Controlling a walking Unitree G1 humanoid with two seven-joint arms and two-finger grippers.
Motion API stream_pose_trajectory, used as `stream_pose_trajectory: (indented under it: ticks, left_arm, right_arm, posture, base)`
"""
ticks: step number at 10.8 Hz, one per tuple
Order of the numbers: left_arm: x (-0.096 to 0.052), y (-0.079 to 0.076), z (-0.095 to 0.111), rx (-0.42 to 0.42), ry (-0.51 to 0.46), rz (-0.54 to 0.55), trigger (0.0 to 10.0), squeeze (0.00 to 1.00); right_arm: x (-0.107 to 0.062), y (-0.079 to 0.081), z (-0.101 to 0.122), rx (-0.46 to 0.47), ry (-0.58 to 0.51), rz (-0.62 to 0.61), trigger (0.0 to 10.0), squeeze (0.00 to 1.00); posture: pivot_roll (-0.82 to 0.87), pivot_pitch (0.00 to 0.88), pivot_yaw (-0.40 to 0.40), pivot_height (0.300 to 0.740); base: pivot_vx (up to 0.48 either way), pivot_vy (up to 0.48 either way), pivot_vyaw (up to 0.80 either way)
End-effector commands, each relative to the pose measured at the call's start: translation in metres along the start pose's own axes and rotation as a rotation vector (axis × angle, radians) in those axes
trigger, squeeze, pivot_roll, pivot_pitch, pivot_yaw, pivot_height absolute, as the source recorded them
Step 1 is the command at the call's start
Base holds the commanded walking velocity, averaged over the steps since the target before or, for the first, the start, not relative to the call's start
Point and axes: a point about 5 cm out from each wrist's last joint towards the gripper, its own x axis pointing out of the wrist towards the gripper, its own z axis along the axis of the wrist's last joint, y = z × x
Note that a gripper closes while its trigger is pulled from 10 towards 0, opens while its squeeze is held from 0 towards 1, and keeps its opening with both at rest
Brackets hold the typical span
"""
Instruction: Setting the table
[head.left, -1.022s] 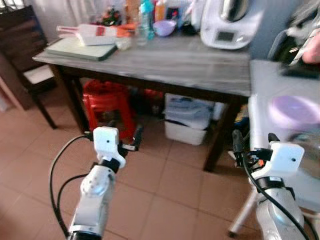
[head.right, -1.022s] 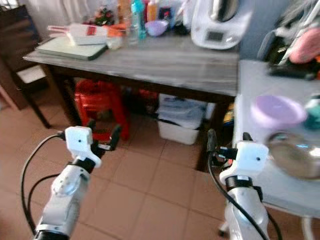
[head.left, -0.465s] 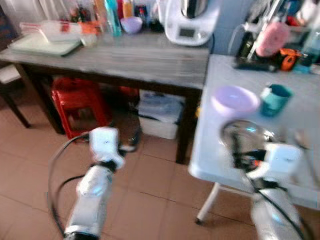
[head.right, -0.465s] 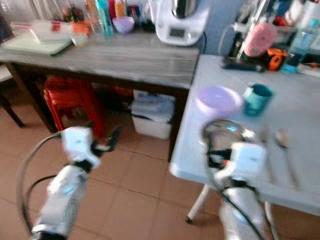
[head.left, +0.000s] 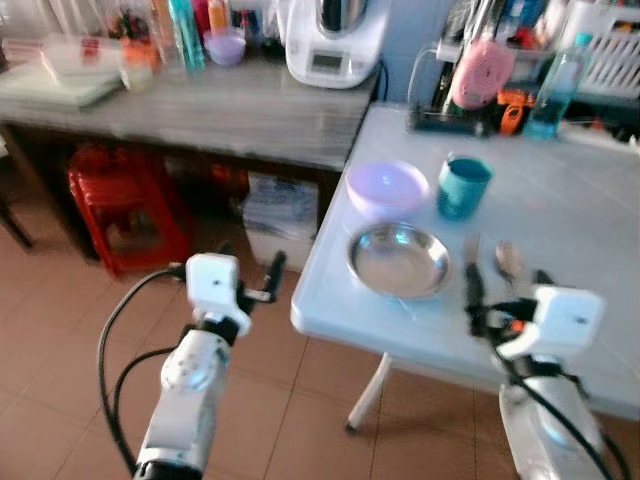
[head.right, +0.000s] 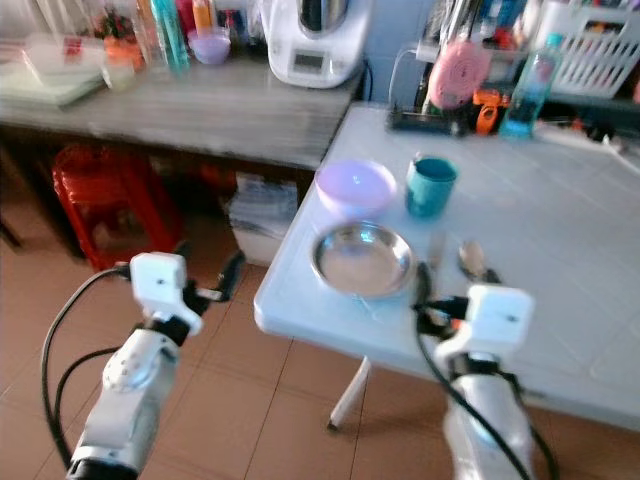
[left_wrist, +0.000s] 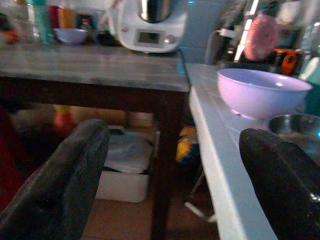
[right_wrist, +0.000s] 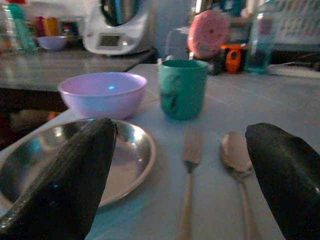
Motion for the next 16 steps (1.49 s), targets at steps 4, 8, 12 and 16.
stream_pose_trajectory:
  ticks: [4, 8, 12, 16]
  left_arm:
    - [0.0, -0.003, 0.002, -0.003, -0.02, -0.047, 10.0, 0.0]
    - [-0.001, -0.009, 0.003, -0.03, -0.03, -0.108, 10.0, 0.0]
    - [-0.001, -0.01, 0.003, -0.035, -0.034, -0.136, 10.0, 0.0]
    - [-0.002, -0.01, 0.002, -0.038, -0.032, -0.136, 10.0, 0.0]
  right_arm:
    - [0.001, 0.001, 0.003, -0.026, -0.005, 0.023, 10.0, 0.0]
    - [0.001, 0.001, 0.002, -0.023, -0.007, 0.021, 10.0, 0.0]
    - [0.0, 0.004, -0.001, -0.027, 0.005, 0.028, 10.0, 0.0]
    - [0.0, 0.003, -0.001, -0.033, 0.004, 0.027, 10.0, 0.0]
  posture:
    - [-0.01, 0.067, 0.025, 0.74]
    - [-0.01, 0.062, 0.023, 0.74]
    - [-0.02, 0.06, 0.022, 0.74]
    - [-0.02, 0.058, 0.022, 0.74]
  base:
    - [0.0, 0.0, 0.0]
    - [0.064, 0.0, 0.0]
    - [0.329, 0.0, 0.0]
    - [0.339, 0.0, 0.0]
